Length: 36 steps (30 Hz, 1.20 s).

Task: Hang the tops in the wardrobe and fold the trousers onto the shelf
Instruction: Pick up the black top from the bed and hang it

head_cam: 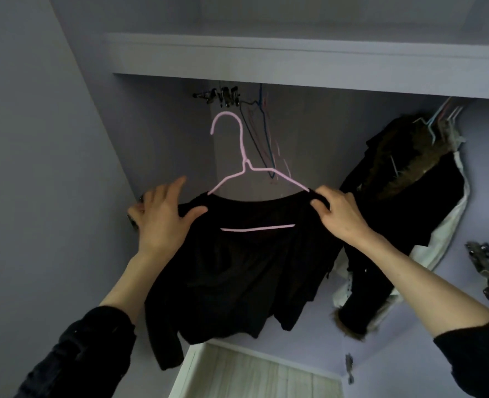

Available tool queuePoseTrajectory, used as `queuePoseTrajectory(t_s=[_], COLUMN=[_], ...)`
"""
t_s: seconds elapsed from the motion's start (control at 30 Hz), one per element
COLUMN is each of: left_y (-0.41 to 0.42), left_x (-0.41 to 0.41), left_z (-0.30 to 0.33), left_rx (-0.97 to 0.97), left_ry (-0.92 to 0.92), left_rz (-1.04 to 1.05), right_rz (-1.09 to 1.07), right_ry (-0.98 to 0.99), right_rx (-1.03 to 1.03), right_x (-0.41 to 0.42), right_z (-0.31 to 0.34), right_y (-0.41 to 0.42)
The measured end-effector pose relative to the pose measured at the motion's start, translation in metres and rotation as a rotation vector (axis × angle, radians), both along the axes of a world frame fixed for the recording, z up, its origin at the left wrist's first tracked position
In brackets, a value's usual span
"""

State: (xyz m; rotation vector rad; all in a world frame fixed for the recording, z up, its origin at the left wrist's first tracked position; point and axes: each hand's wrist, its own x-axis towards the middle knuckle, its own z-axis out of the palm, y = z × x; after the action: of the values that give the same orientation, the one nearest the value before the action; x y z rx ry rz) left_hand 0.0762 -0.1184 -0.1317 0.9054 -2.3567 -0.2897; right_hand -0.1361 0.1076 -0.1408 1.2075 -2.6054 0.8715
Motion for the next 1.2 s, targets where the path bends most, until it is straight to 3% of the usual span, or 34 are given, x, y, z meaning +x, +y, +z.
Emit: queuePoseTrajectory(t_s=[0.1, 0.23, 0.43, 0.53, 0.63, 0.87, 0.97, 1.03, 1.13, 1.2], left_y=[-0.019, -0.041, -0.033, -0.030, -0.037, -0.069, -0.061, -0.043, -0.017, -0.012], left_x=[0.011, 0.003, -0.020, -0.019, -0.013, -0.022, -0.025, -0.024, -0.021, -0.021], left_z=[-0.024, -0.050, -0.057, -0.054, -0.044, -0.040, -0.034, -0.029, -0.037, -0.042], left_rx=[0.177, 0.516, 0.659, 0.540, 0.376, 0.350, 0.298, 0.193, -0.127, -0.305], left_ry=[0.006, 0.077, 0.115, 0.100, 0.114, 0.180, 0.178, 0.216, 0.085, 0.033], left_rz=[0.136, 0.055, -0.002, 0.099, 0.143, 0.163, 0.182, 0.031, -0.222, -0.232], right_rz=[-0.078, -0.102, -0.130, -0.152, -0.143, -0.072, -0.019, -0.029, -0.091, -0.109], right_ry=[0.046, -0.006, -0.089, -0.071, 0.111, 0.268, 0.167, 0.076, -0.042, -0.138], right_rx=[-0.008, -0.059, -0.102, -0.107, -0.037, 0.074, -0.014, -0.098, -0.186, -0.190], right_x=[-0.011, -0.016, -0.025, -0.025, -0.033, -0.045, -0.041, -0.038, -0.039, -0.041], right_z=[-0.001, 0.007, 0.005, 0.008, 0.009, 0.014, 0.014, 0.013, 0.009, 0.009], right_y=[0.008, 0.016, 0.024, 0.027, 0.040, 0.058, 0.050, 0.046, 0.047, 0.049])
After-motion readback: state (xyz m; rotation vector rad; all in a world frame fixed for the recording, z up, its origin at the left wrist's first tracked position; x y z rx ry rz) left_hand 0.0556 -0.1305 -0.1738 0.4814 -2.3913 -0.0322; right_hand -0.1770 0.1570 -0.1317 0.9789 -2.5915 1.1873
